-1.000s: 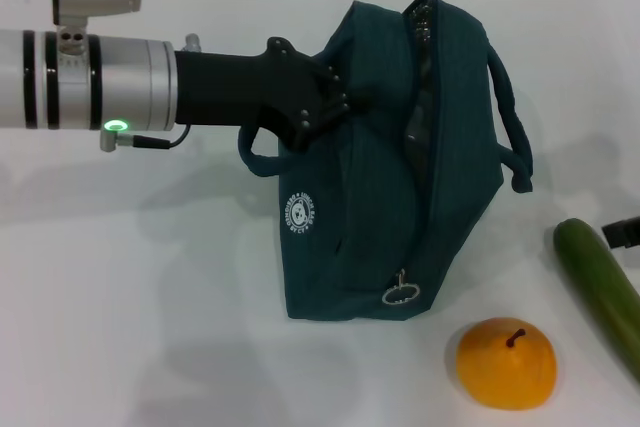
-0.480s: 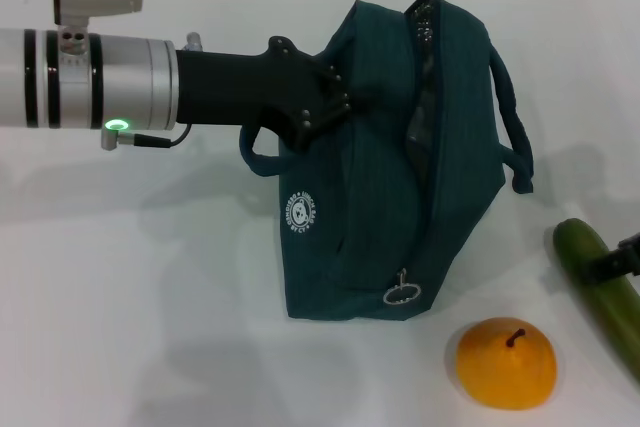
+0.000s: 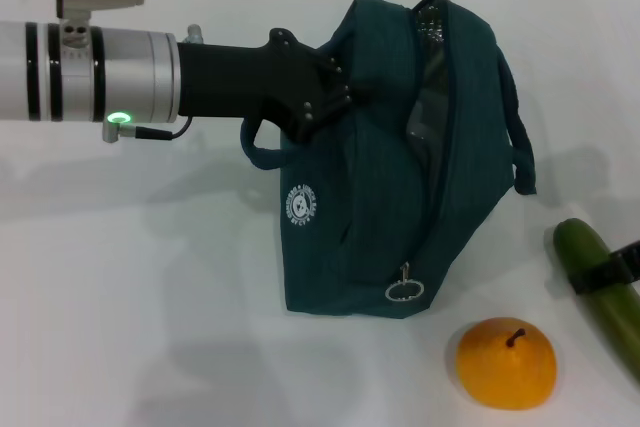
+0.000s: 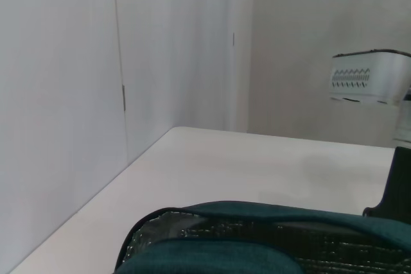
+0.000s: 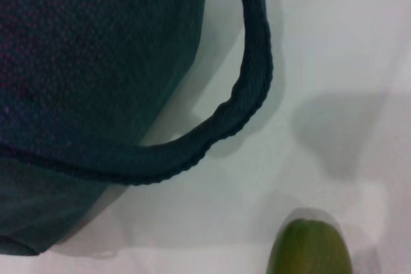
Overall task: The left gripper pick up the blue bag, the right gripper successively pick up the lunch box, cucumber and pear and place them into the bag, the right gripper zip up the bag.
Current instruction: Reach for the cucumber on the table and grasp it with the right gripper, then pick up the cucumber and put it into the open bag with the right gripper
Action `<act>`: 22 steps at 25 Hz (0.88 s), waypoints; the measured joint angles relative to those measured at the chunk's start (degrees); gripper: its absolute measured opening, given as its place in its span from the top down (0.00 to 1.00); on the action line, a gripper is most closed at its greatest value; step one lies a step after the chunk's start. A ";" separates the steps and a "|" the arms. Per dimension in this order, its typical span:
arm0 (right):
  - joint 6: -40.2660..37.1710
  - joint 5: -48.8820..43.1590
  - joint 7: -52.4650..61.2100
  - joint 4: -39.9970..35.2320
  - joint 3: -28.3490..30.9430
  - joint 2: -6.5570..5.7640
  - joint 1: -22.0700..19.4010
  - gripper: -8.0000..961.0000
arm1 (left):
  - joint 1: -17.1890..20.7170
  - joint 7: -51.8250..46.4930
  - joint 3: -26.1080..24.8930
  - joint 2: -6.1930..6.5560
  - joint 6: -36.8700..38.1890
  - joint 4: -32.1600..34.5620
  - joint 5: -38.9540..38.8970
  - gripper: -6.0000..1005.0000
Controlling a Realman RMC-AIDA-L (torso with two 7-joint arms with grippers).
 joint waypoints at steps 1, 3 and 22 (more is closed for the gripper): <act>0.00 0.00 0.00 0.00 0.00 0.00 0.00 0.33 | -0.18 0.00 0.19 0.00 -0.35 -0.09 0.00 0.94; 0.48 -0.45 0.00 0.85 -0.58 0.00 0.21 0.33 | -0.33 0.01 0.46 0.00 -0.62 -0.19 -0.03 0.94; 3.42 -0.49 -0.59 2.80 -0.65 -0.11 1.11 0.38 | 0.09 1.29 1.20 -0.01 -0.67 -0.26 -0.10 0.94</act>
